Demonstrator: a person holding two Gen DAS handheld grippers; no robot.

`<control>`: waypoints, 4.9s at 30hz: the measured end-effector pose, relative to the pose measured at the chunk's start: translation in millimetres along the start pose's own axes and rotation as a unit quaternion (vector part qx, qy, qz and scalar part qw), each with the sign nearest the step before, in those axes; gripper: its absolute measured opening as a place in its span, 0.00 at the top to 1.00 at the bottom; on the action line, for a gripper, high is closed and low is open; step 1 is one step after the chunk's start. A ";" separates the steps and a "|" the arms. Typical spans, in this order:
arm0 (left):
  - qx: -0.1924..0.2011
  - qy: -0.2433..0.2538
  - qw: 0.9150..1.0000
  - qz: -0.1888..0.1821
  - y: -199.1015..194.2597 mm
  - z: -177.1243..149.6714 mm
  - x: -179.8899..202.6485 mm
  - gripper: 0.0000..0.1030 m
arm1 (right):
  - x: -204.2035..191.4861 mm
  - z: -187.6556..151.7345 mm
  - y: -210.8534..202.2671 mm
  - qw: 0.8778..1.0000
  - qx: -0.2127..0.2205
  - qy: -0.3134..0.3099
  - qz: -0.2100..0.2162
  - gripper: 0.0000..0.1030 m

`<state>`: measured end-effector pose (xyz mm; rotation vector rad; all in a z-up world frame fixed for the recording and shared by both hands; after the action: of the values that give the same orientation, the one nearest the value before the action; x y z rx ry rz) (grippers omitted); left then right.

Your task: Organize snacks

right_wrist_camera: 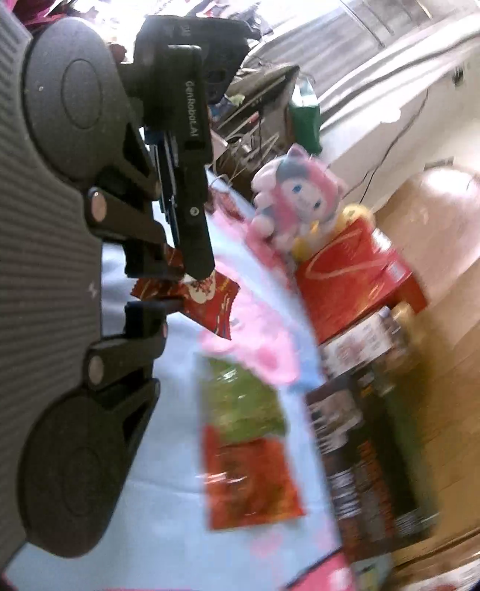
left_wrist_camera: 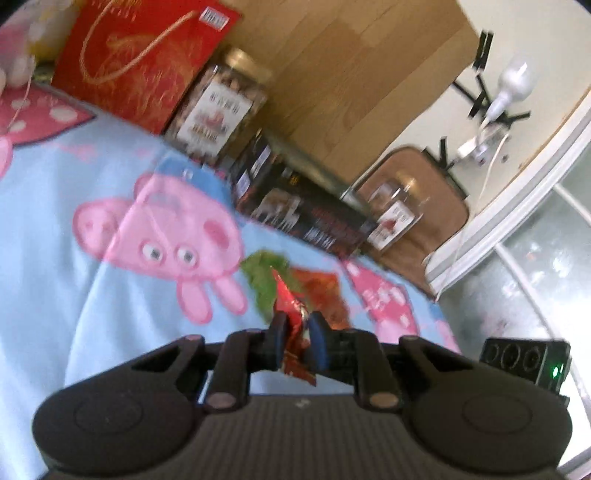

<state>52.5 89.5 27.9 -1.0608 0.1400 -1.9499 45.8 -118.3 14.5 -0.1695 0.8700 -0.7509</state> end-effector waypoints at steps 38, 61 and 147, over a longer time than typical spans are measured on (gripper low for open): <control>0.015 0.075 0.997 0.009 106.6 95.5 40.3 0.61 | 90.1 79.6 -73.5 0.976 0.181 0.007 -0.119 0.64; -0.097 0.075 0.992 -0.037 82.8 -26.4 48.5 0.61 | 102.8 -9.6 -105.1 0.975 0.102 0.144 -0.135 0.97; -0.052 0.042 0.998 0.016 86.6 2.7 -11.6 0.75 | 70.5 3.2 -21.8 0.994 0.003 0.108 -0.023 0.78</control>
<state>113.3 46.9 -18.1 -1.0364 0.3057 -1.9765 65.6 -181.3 -18.6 -0.1046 1.0717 -0.8250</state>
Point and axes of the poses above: each gripper's, at about its wrist camera, not at the fingertips, and y roughly the way its jaws point, x to its right, z to its top, the point moved 2 cm from there along y, roughly the way its jaws point, and after that the axes turned 2 degrees about y, right-handed, at the moved point
